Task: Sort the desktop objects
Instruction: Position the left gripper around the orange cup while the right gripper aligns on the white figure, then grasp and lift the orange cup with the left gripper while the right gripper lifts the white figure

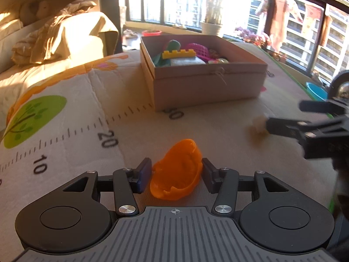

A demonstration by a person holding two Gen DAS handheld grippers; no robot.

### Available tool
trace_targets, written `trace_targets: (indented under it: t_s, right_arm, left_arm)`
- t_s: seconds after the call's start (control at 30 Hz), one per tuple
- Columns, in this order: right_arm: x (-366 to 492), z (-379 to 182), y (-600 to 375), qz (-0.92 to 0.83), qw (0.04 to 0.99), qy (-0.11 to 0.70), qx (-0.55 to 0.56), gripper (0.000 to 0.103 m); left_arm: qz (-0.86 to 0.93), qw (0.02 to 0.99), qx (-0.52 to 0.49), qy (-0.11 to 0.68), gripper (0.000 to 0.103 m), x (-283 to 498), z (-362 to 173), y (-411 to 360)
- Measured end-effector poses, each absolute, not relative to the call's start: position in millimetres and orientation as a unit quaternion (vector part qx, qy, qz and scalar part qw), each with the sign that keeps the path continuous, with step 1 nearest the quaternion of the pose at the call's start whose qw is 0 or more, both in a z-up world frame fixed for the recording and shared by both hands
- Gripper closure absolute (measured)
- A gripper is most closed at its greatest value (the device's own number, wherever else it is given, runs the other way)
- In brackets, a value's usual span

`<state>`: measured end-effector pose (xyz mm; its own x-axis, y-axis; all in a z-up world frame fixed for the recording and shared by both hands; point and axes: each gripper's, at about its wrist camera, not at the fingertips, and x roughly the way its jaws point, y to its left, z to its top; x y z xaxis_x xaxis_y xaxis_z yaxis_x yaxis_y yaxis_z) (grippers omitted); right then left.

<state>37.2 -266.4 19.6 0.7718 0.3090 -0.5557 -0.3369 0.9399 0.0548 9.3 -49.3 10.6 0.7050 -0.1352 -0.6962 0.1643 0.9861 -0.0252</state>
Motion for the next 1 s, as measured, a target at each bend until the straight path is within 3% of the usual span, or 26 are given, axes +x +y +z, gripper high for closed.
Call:
trace_targets:
  t_s: [0.1,0.2,0.3,0.37,0.47,0.67,0.8,0.93,1.0]
  right_arm:
    - [38,15,-255,0.18,0.938,0.292,-0.046,0.001]
    - [46,11,-245,0.183,0.932,0.306,-0.06,0.014]
    - [56,6,-244,0.18,0.927,0.324,-0.055,0.02]
    - [58,5,-244,0.183,0.924,0.332,-0.056,0.039]
    - [55,5,-244,0.19,0.92,0.337,-0.063,0.058]
    - [48,12,-244,0.193,0.922,0.328,-0.067,0.066]
    - [41,16,-243,0.196,0.924,0.321,-0.072,0.066]
    - [31,19,-241,0.204,0.923,0.316,-0.083,0.066]
    - [26,21,-240,0.211,0.922,0.313,-0.088,0.066]
  left_arm:
    - [-0.077,0.923,0.025,0.377,0.046,-2,11,-44]
    - [-0.065,0.924,0.026,0.375,0.034,-8,12,-39]
    - [-0.051,0.925,0.025,0.377,0.031,-9,12,-35]
    - [-0.045,0.924,0.024,0.379,0.03,-9,12,-33]
    - [-0.049,0.924,0.017,0.379,0.027,-10,14,-33]
    - [-0.054,0.923,0.002,0.381,0.021,-15,15,-35]
    - [-0.056,0.921,-0.016,0.384,0.018,-18,17,-37]
    - [-0.051,0.919,-0.033,0.389,0.019,-10,18,-42]
    - [-0.044,0.919,-0.035,0.389,0.024,-4,18,-45]
